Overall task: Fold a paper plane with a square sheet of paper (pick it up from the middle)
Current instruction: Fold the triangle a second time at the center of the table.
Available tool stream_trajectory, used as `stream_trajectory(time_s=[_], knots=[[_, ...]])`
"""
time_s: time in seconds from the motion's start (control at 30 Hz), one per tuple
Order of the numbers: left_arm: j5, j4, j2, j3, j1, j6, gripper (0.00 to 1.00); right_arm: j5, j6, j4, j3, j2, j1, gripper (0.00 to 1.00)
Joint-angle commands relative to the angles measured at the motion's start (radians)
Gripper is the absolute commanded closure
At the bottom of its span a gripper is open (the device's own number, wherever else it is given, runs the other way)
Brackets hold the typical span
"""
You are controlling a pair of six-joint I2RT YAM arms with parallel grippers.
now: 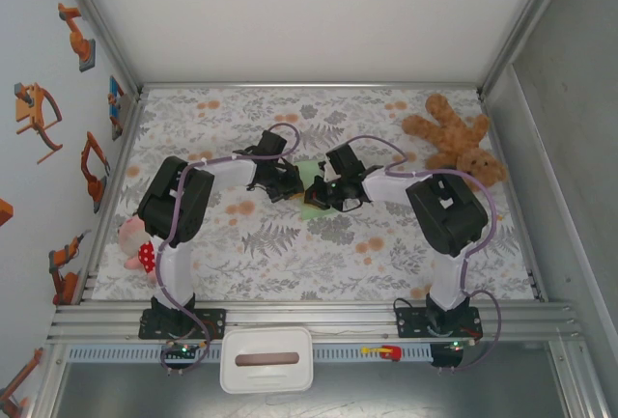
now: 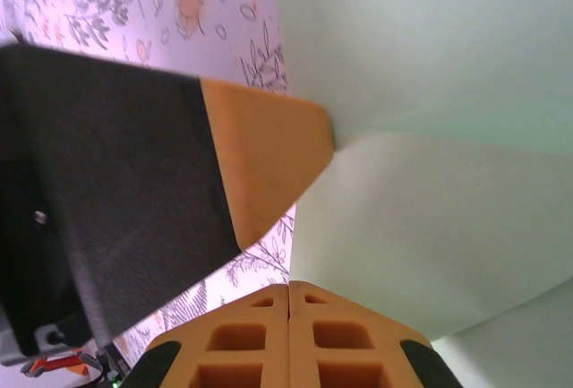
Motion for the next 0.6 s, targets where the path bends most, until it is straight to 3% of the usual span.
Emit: stream_trajectory(time_s=[0.0,0.57], knots=[[-0.040,-0.080,0.045,0.002,-0.004,0.014,0.96,-0.016,0.014,0.006,-0.020,-0.002,0.010,1.00],[-0.050,-0.089,0.053,0.004,-0.004,0.006,0.96,-0.004,0.002,-0.015,-0.047,0.040,0.014,1.00]])
